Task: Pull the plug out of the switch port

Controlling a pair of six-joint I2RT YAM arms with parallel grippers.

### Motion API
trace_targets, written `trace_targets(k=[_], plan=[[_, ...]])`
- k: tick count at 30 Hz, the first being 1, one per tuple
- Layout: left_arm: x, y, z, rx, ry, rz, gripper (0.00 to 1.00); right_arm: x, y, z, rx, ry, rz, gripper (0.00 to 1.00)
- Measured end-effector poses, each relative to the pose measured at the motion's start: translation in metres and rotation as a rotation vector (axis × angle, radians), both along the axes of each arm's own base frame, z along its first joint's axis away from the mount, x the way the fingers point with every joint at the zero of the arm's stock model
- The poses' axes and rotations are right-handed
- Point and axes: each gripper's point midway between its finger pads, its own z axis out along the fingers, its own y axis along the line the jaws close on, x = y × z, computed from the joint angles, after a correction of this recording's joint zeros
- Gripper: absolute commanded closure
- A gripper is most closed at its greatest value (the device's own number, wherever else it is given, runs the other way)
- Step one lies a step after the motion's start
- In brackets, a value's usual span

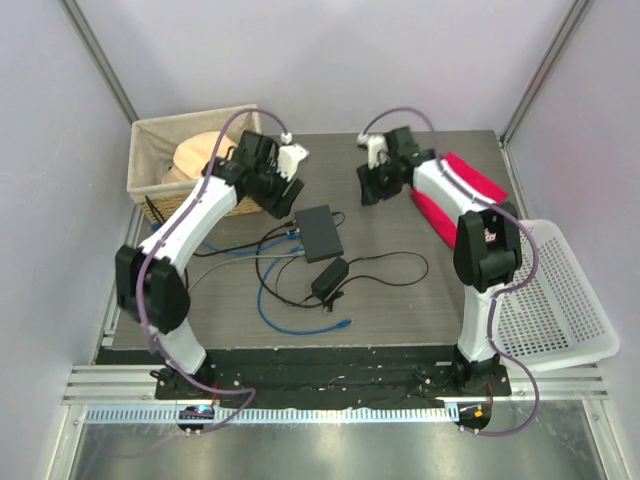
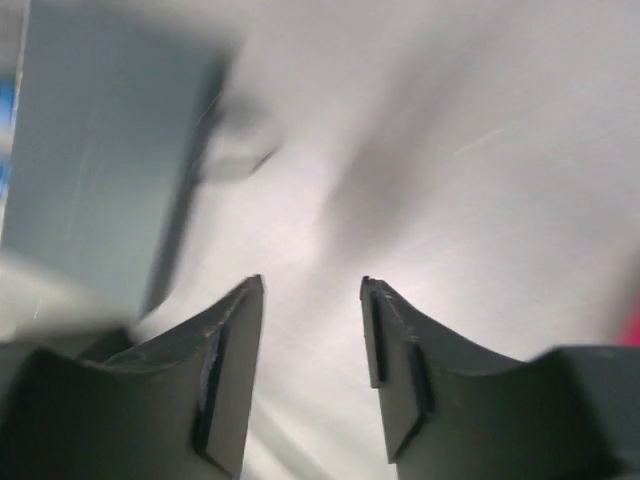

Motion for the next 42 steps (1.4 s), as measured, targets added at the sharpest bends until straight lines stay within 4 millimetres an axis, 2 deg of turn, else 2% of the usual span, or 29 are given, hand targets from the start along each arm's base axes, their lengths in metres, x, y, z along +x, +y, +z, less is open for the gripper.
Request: trace_targets(k=[1,3,4,7,11,16,20,24,34,42], plan=[[0.01,-0.007,0.0,-0.021,0.006,0.012,0.33,0.02,-0.009,0.01,0.024,-0.038,-0.023,0.41],[0.026,-0.021,-0.007,-0.056,0.029,0.023,0.33,0.048,-0.02,0.024,0.05,-0.095,-0.029,0.39],[0.032,-0.028,-0.012,-0.077,0.054,0.023,0.34,0.057,-0.02,0.029,0.062,-0.12,-0.009,0.39],[0.051,-0.049,-0.037,-0.122,0.125,0.028,0.34,0.064,-0.011,0.026,0.078,-0.132,0.045,0.38],[0.07,-0.07,-0.07,-0.152,0.207,0.006,0.33,0.063,0.006,0.006,0.097,-0.091,0.097,0.38],[0.085,-0.084,-0.108,-0.176,0.284,0.01,0.32,0.057,0.011,-0.012,0.106,-0.039,0.106,0.36],[0.086,-0.085,-0.127,-0.203,0.344,0.022,0.35,0.055,0.008,-0.016,0.112,-0.027,0.104,0.36],[0.085,-0.09,-0.137,-0.236,0.384,-0.005,0.4,0.051,0.004,-0.023,0.113,-0.002,0.093,0.36],[0.065,-0.1,-0.142,-0.259,0.42,-0.145,0.43,0.051,0.002,-0.024,0.117,0.009,0.073,0.35],[0.048,-0.113,-0.143,-0.314,0.483,-0.18,0.45,0.039,-0.004,-0.042,0.097,0.056,0.064,0.35]])
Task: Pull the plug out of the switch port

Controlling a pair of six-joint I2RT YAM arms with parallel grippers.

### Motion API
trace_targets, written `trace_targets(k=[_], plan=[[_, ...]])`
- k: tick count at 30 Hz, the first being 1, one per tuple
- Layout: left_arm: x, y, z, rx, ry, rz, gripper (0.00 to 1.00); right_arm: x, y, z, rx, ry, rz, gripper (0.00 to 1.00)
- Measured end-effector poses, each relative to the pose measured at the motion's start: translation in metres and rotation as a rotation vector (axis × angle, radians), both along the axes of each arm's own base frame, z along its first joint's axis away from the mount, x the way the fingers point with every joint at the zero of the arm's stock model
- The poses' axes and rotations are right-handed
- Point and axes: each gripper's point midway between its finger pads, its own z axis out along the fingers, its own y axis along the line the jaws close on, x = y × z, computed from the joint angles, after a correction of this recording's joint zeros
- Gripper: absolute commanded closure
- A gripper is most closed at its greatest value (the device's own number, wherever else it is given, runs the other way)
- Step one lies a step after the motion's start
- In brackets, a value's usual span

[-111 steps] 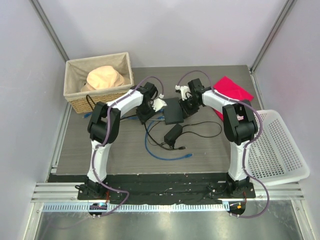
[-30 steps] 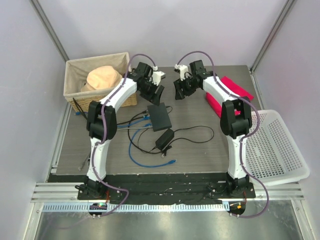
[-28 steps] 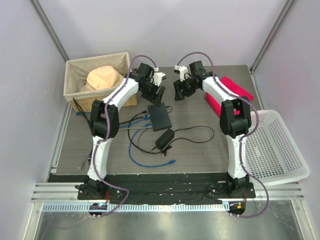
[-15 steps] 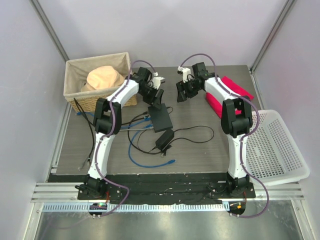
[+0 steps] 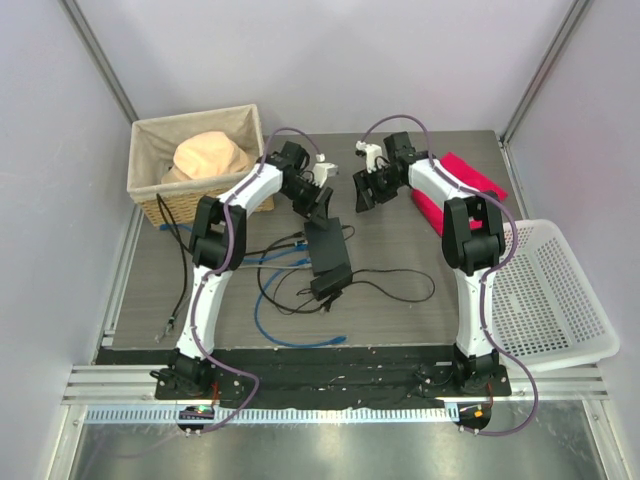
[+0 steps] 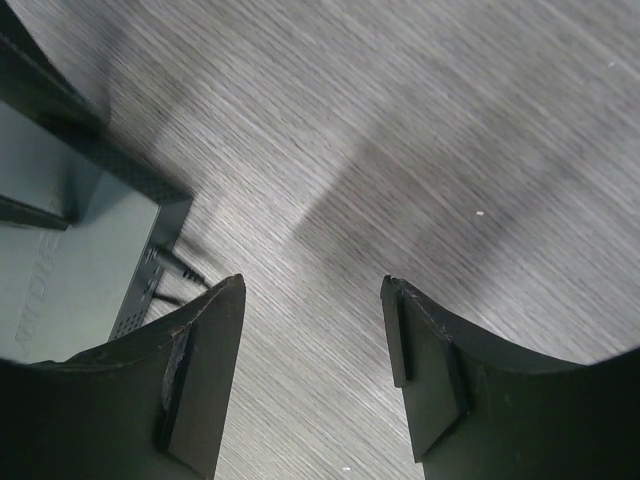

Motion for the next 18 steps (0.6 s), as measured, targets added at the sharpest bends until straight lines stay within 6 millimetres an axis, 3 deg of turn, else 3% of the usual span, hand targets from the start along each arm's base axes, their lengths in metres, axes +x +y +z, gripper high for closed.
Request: trace_targets(k=[7,12,15,18], plan=[[-0.014,-0.011,-0.001,-0.04,0.052,-0.013,0.43,-0.003,-0.001,-0.004,-0.003,0.01,0.0,0.35],[-0.013,-0.009,0.003,-0.02,0.043,0.006,0.38,-0.003,-0.001,-0.004,-0.002,0.01,0.0,0.35],[-0.01,-0.002,0.017,0.005,0.0,0.03,0.36,-0.003,-0.001,-0.004,-0.002,0.009,0.001,0.35],[-0.011,0.009,0.045,0.023,-0.072,0.055,0.36,-0.003,0.0,-0.003,0.0,0.005,0.012,0.34]])
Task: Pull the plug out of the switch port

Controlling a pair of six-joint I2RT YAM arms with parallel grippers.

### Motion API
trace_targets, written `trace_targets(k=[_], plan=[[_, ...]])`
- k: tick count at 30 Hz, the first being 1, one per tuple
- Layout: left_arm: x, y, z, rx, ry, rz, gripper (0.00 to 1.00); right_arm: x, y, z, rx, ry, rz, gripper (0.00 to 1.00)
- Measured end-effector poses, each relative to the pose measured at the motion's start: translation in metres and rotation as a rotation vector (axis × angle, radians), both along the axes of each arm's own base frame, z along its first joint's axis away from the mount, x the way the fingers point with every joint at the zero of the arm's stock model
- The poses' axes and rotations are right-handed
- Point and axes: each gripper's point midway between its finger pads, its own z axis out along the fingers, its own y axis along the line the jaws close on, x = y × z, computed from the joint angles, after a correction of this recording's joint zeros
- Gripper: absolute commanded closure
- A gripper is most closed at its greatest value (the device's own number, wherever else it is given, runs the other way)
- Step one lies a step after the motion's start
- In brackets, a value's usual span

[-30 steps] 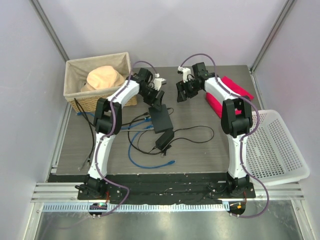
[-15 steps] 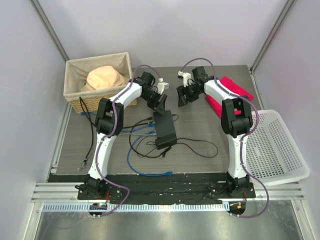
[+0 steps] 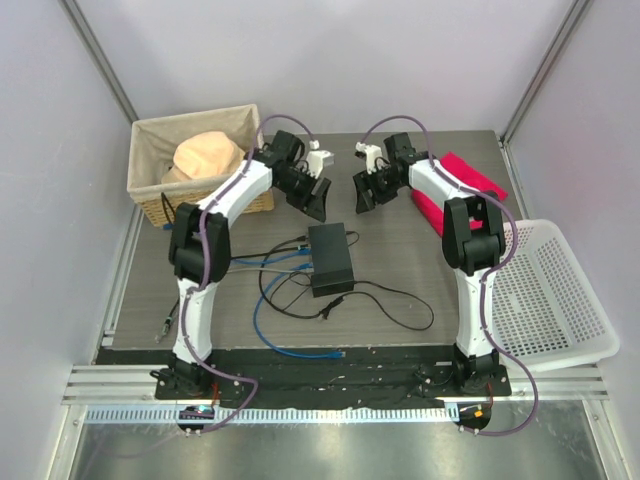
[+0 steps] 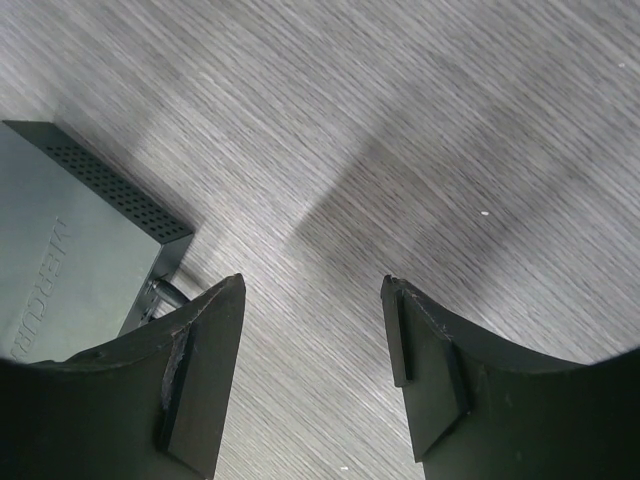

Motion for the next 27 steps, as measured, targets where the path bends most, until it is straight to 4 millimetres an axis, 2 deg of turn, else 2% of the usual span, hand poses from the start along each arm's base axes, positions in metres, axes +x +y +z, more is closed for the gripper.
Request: trace_targets(k=[4,7,9,13,18,23,27], plan=[[-0.005,0.014,0.046,0.004,-0.106,0.039,0.37,0.0,0.0,0.006,-0.003,-0.029,0.037,0.34],[-0.004,0.021,0.06,0.022,-0.133,0.089,0.38,-0.001,-0.001,0.015,-0.007,-0.061,0.07,0.34],[-0.004,0.025,0.054,0.043,-0.119,0.121,0.38,-0.006,-0.002,0.022,-0.014,-0.086,0.105,0.34],[-0.011,0.032,0.027,0.094,-0.048,0.162,0.39,-0.024,-0.004,0.032,-0.03,-0.114,0.196,0.34],[-0.013,0.031,0.0,0.126,0.015,0.178,0.41,-0.045,0.003,0.037,-0.063,-0.161,0.355,0.35],[-0.005,0.024,-0.019,0.146,0.035,0.168,0.45,-0.07,0.006,0.022,-0.093,-0.156,0.469,0.39],[-0.005,0.019,-0.026,0.143,0.048,0.157,0.48,-0.075,0.005,0.016,-0.122,-0.153,0.493,0.39]])
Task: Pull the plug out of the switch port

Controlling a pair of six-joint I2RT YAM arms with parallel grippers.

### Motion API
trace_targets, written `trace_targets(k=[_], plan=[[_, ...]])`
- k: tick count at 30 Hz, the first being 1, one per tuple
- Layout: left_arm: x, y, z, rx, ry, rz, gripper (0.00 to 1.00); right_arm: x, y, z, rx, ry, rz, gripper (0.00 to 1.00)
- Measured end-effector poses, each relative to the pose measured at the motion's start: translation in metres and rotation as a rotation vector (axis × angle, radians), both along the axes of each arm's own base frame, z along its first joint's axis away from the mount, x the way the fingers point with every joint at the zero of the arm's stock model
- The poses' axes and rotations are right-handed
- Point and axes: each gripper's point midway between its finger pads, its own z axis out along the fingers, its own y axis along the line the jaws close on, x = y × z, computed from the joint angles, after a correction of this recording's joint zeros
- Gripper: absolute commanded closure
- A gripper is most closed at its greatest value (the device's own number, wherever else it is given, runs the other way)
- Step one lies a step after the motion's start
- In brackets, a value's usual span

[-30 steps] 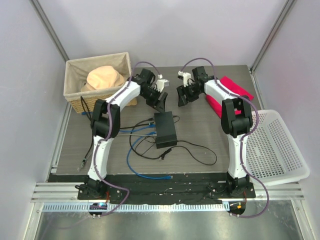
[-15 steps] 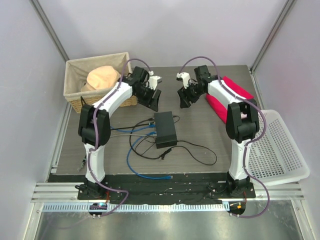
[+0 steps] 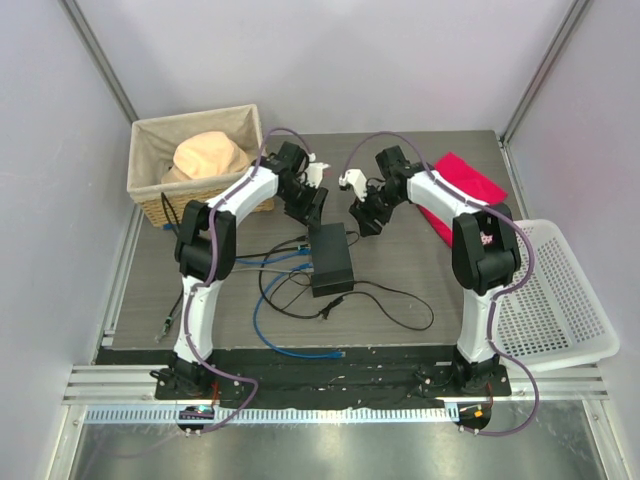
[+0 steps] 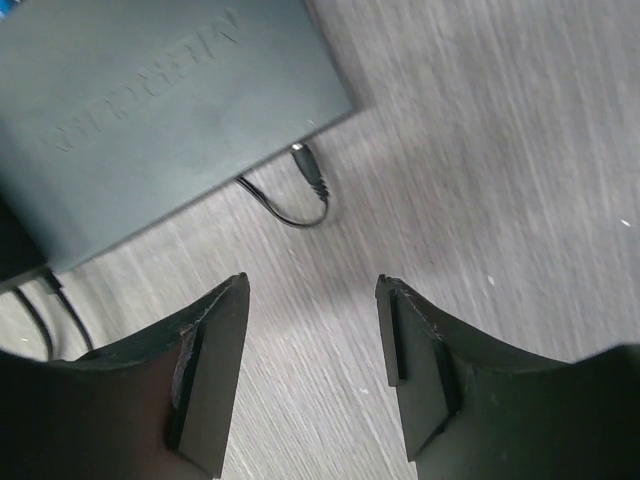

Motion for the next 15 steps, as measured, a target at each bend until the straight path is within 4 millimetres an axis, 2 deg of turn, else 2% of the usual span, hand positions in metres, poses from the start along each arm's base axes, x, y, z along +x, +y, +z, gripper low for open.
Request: trace_targets(k=[9,13,15], plan=[[-0.001,-0.014,0.004,-0.091,0.039,-0.001,0.5,0.012,-0.012,0.012,-0.067,-0.09,-0.014,0.43],[-0.001,-0.014,0.0,-0.114,0.081,0.029,0.51,0.018,-0.011,0.009,-0.051,-0.143,-0.018,0.44],[0.001,-0.013,0.001,-0.118,0.083,0.038,0.5,0.011,-0.013,0.004,-0.042,-0.161,-0.019,0.44]])
